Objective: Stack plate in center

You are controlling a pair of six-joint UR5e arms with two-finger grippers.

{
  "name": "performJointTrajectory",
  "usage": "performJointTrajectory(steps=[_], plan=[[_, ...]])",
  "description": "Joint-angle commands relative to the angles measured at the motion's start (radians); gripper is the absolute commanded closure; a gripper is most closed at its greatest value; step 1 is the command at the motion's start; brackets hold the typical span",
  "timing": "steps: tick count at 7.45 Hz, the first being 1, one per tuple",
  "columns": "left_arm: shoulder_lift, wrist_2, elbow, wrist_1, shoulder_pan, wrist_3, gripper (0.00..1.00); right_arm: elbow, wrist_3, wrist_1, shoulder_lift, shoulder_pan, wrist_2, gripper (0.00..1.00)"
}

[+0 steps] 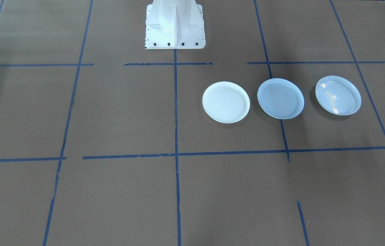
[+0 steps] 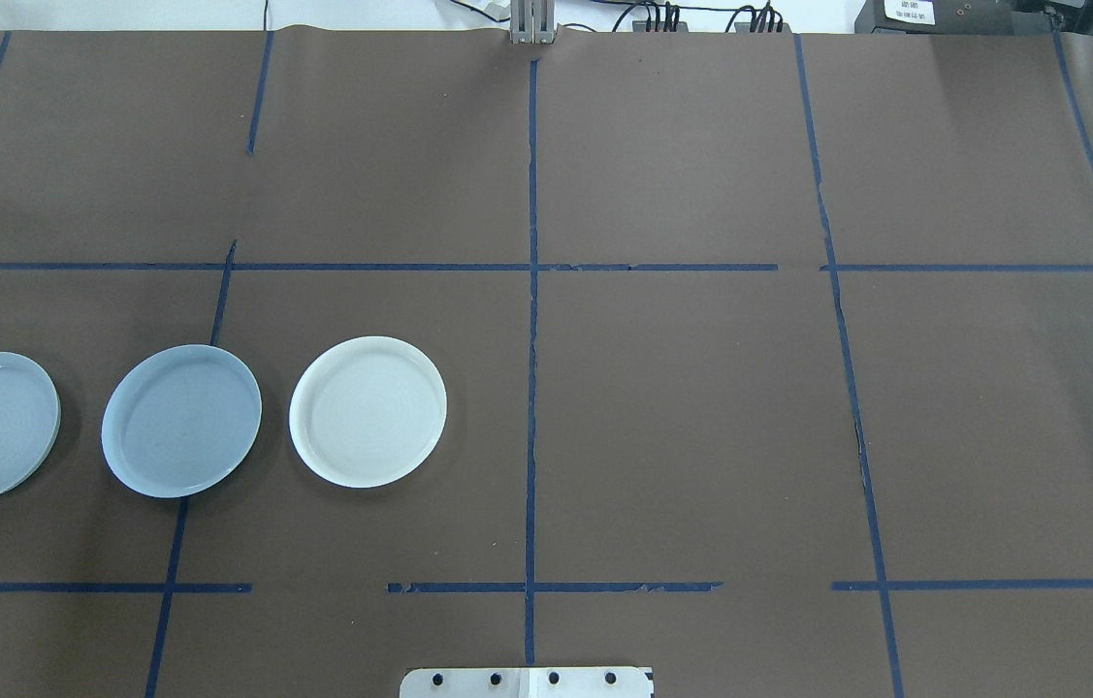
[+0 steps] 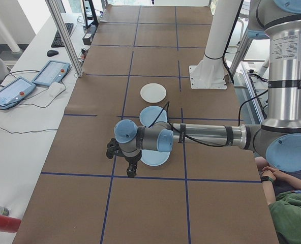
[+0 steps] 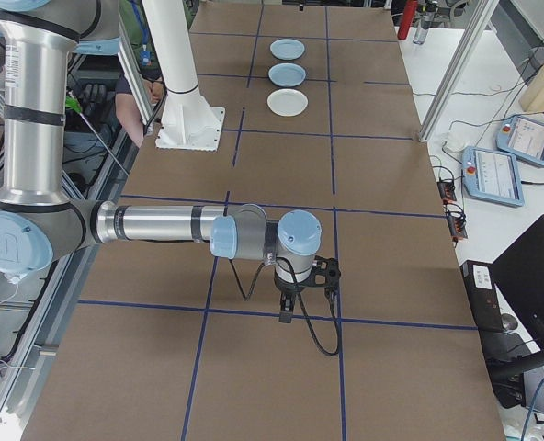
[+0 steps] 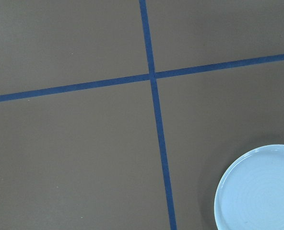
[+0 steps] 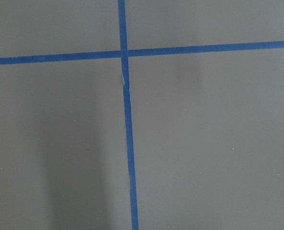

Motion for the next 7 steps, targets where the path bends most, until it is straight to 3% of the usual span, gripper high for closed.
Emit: performJointTrajectory(steps=[1,4,6,7], plan=[[0.040,0.005,0.080,-0.268,0.118,-0.209,0.00,0.000,0.000,0.000,0.000,0.000,0.000,0.00],[0.051,0.006,0.211,-0.595,0.274,-0.473,0.00,0.000,0.000,0.000,0.000,0.000,0.000,0.00],[0.051,0.005,0.216,-0.631,0.316,-0.532,0.02,0.000,0.000,0.000,0.000,0.000,0.000,0.00],[0.051,0.003,0.216,-0.633,0.319,-0.532,0.40,0.000,0.000,0.000,0.000,0.000,0.000,0.00]])
